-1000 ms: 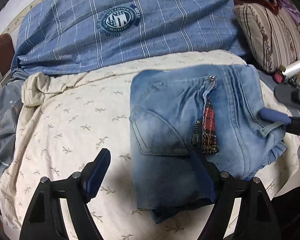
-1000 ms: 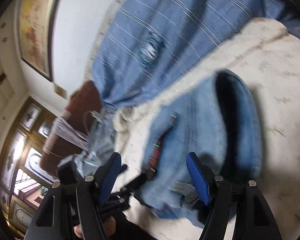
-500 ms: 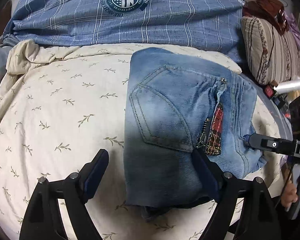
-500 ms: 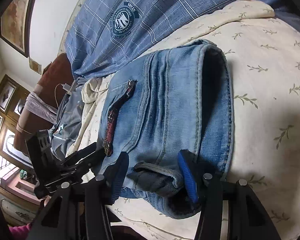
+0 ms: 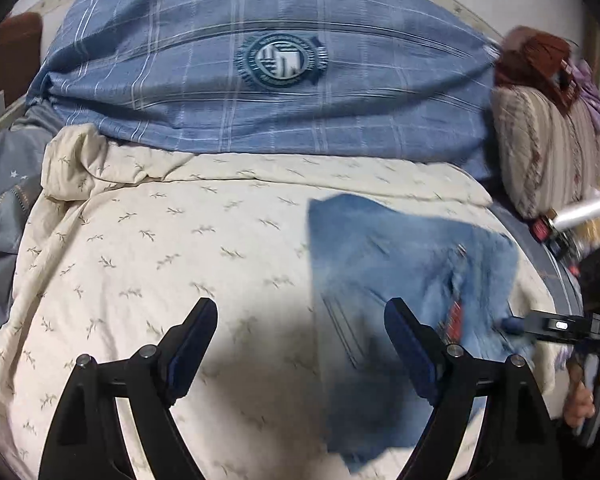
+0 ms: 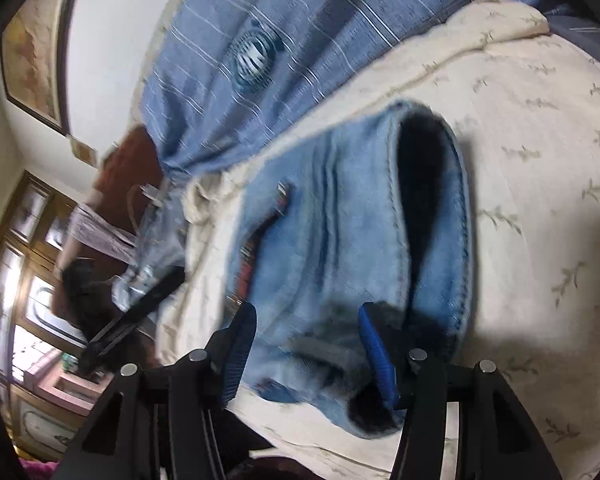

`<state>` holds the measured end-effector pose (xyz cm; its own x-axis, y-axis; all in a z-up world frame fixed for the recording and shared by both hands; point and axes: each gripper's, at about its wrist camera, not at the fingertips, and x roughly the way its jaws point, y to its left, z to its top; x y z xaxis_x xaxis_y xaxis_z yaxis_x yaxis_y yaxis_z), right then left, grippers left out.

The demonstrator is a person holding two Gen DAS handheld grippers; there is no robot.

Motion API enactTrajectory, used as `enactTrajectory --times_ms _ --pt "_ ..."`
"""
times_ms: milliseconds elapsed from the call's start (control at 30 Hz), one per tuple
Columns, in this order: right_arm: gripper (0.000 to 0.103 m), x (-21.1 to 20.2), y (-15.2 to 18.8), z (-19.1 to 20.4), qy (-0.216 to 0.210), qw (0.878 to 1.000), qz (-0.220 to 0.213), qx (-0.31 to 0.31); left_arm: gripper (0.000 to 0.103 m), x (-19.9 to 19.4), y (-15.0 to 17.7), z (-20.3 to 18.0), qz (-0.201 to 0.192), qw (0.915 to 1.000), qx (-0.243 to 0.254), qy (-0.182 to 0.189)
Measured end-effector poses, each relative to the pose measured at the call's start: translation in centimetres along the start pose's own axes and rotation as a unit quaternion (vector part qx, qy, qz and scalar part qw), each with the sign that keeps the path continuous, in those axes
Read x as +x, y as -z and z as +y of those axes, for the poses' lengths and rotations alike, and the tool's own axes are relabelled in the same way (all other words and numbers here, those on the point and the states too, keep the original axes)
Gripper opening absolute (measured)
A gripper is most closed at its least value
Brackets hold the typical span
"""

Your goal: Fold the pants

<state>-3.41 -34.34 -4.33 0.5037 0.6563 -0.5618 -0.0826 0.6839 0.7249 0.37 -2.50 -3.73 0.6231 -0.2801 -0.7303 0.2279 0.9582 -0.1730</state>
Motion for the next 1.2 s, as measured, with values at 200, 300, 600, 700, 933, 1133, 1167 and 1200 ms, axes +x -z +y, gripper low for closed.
enactTrajectory --times_ms 200,300,600,700,933,1133,1167,1200 --pt "0.057 -1.0 -2.3 0.9 0.004 0.996 -0.094 -0.006 0.086 3.9 -2.8 -0.3 0.012 0.9995 -0.028 0.002" --pt "0.057 -0.4 -3.5 0.8 0.029 0.993 -0.117 -0.004 0.086 5.5 -3.6 -1.1 0.02 0.9993 -0.03 0.006" --pt "0.06 3.3 -5.8 -1.4 0.08 0.993 -0.074 0.041 0.086 9.4 -4.1 -1.5 0.057 0.998 -0.027 -0.005" --pt "0.06 4.3 -6.1 -1.9 0.099 0.993 -0.06 0.034 0.089 10.2 -3.8 -1.1 0.067 0.9973 -0.03 -0.01" --pt "0.058 5.4 -6.7 -2.8 0.112 0.993 -0.037 0.029 0.09 10.3 -3.5 -1.7 0.056 0.9978 -0.013 -0.033" --pt "0.06 5.4 -5.6 -0.6 0.158 0.986 -0.05 -0.014 0.09 9.0 -3.1 -1.7 0.04 0.9972 -0.01 -0.062" --pt "0.06 5.3 -5.3 -0.2 0.164 0.985 -0.051 -0.021 0.09 8.5 -3.1 -1.8 0.035 0.9968 -0.006 -0.071" --pt "0.06 4.9 -5.1 0.1 0.163 0.985 -0.053 -0.022 0.09 8.2 -3.1 -1.8 0.03 0.9963 -0.002 -0.081"
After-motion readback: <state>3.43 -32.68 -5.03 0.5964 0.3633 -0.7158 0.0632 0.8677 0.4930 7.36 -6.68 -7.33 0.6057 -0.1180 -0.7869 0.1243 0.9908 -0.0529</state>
